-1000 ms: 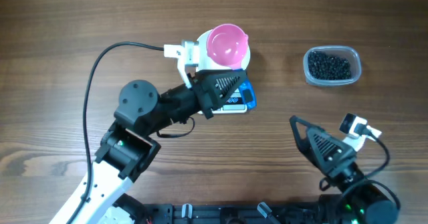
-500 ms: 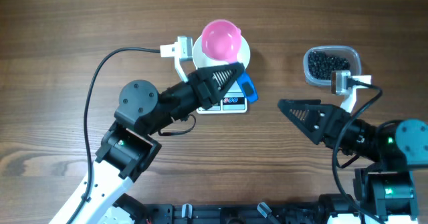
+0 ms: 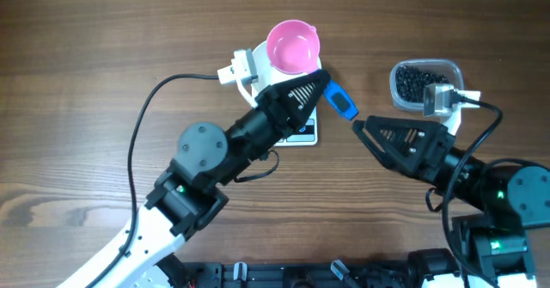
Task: Scoop item into bowl and weigh 150g on scale
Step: 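Grasp the blue scoop handle with the right gripper, then release the handle with the left gripper and pull it back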
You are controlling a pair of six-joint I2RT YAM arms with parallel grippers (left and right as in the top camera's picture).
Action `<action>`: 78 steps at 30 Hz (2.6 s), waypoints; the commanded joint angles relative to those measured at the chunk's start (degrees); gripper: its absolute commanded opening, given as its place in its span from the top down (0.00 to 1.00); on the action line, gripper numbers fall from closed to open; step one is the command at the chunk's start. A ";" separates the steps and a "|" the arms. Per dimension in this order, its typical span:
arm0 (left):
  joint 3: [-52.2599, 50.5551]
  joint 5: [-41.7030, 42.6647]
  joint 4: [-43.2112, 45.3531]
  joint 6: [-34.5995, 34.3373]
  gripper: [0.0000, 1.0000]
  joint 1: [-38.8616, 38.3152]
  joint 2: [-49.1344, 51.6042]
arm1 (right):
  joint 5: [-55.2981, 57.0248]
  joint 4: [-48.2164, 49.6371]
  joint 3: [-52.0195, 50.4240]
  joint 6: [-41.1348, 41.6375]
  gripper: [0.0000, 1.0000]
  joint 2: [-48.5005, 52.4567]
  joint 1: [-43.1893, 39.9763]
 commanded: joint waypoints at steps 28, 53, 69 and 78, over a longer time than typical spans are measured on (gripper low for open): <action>0.37 -6.51 4.00 -0.31 0.96 -2.25 3.50 | 2.29 16.17 0.94 12.09 0.60 13.57 4.61; 0.37 -7.61 4.13 -0.31 0.96 -2.23 3.50 | 5.18 14.64 0.94 6.23 0.75 13.77 4.61; 0.37 -3.08 4.04 -0.22 0.00 -2.23 3.48 | 7.72 8.55 0.94 -0.24 0.96 13.77 4.55; 0.37 9.25 -19.50 13.46 0.00 -2.23 1.92 | 13.55 -4.79 0.96 -15.04 0.95 13.27 -0.72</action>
